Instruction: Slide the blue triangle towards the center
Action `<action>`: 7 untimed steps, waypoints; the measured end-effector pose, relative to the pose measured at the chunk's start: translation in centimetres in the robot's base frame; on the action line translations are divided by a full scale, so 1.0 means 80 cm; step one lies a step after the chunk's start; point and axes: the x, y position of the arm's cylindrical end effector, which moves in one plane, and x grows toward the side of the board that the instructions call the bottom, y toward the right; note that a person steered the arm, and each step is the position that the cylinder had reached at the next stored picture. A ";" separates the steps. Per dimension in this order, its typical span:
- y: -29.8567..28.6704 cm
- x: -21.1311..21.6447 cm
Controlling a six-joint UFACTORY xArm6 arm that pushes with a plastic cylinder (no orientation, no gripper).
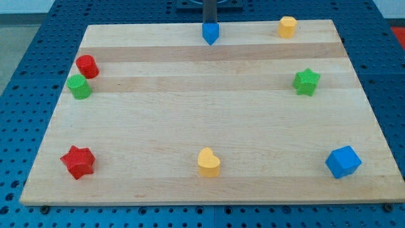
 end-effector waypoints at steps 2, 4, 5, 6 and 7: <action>0.000 0.041; 0.018 0.081; 0.018 0.098; 0.024 0.128; 0.050 0.156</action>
